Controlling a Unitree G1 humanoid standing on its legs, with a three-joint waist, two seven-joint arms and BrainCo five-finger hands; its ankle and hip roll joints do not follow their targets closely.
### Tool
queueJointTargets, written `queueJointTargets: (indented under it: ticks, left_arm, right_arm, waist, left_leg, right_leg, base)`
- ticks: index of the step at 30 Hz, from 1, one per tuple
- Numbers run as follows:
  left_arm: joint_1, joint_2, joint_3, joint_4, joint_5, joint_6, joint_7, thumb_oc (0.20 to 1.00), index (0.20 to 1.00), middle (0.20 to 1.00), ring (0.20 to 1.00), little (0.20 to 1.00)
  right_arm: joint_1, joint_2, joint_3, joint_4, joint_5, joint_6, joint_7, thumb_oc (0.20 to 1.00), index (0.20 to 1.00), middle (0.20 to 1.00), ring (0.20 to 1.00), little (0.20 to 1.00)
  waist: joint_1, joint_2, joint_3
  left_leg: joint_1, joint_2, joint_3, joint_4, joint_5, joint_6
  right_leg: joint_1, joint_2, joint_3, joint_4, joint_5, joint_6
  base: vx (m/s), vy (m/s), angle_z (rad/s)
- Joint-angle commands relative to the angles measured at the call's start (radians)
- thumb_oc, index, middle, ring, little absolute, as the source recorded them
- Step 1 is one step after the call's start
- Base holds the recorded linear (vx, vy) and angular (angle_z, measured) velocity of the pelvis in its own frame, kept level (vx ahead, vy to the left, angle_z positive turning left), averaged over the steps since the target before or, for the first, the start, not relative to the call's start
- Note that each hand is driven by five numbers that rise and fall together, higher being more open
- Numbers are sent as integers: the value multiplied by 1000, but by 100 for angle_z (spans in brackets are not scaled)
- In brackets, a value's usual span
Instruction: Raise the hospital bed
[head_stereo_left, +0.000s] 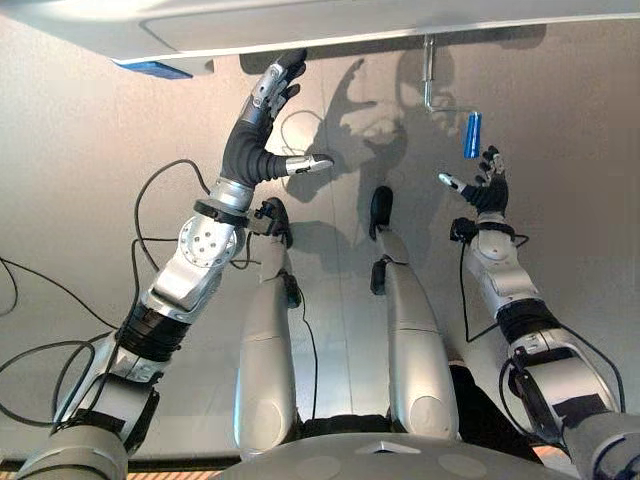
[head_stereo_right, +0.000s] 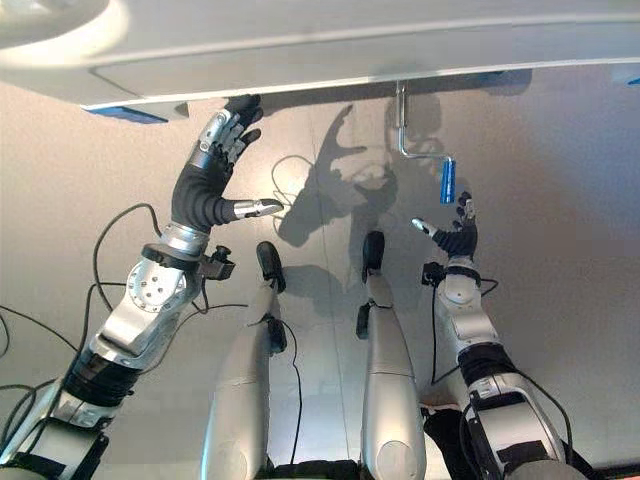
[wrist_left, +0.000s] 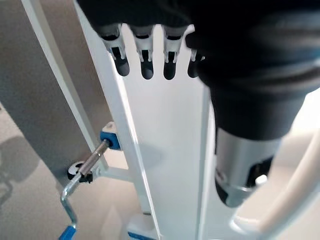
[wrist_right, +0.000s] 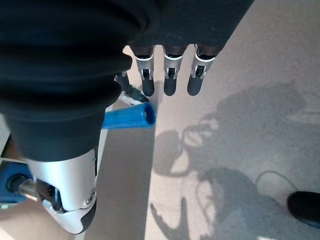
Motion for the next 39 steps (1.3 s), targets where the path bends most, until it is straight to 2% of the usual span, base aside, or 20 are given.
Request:
queueJointTargets:
  ticks: [1, 11, 21, 30, 34, 39]
  left_arm:
    - [-25, 27, -9, -174, -35, -67, -19, 1000, 1000, 1000, 1000, 1000]
    - [-61, 22, -44, -214, -92, -71, -17, 1000, 1000, 1000, 1000, 1000]
    - [-33, 25, -19, -231, -100, -76, -1, 1000, 1000, 1000, 1000, 1000]
    - [-58, -15, -58, -228, -129, -75, -8, 1000, 1000, 1000, 1000, 1000]
    - [-76, -26, -70, -224, -127, -71, -10, 1000, 1000, 1000, 1000, 1000]
    - [-84, -34, -70, -221, -124, -73, -8, 1000, 1000, 1000, 1000, 1000]
  right_arm:
    - [-67, -80, 21, 0, 54, -34, -19, 1000, 1000, 1000, 1000, 1000]
    - [-306, -184, 143, 183, 124, -2, 42, 1000, 1000, 1000, 1000, 1000]
    - [-407, -214, 196, 281, 160, 9, 72, 1000, 1000, 1000, 1000, 1000]
    - [-510, -235, 241, 643, 170, 87, 143, 1000, 1000, 1000, 1000, 1000]
    - [-503, -244, 238, 728, 150, 121, 165, 1000, 1000, 1000, 1000, 1000]
    - [-490, -243, 228, 749, 150, 129, 167, 1000, 1000, 1000, 1000, 1000]
  waist:
    - [8, -7, -18]
    - [27, -13, -18]
    - [34, -17, -18]
    - [59, 16, -18]
    - [72, 34, -18]
    - [75, 39, -18]
  left_leg:
    - [-38, -13, -40, 90, -63, -18]
    - [-68, -16, -39, 71, -58, -19]
    - [-68, -17, -37, 61, -59, -19]
    - [-78, -22, -37, 54, -60, -19]
    - [-75, -24, -41, 47, -59, -16]
    - [-73, -24, -39, 43, -59, -16]
  right_leg:
    - [19, -24, -19, -43, 37, 85]
    - [-6, -23, -29, -64, 43, 82]
    - [-5, -22, -34, -72, 39, 82]
    - [-15, -23, -40, -70, 30, 83]
    - [-15, -23, -42, -69, 28, 84]
    - [-16, -21, -41, -68, 26, 83]
  base:
    - [8, 8, 7]
    - [12, 5, 5]
    - [6, 2, 1]
    - [0, 0, 0]
    - [0, 0, 0]
    - [0, 0, 0]
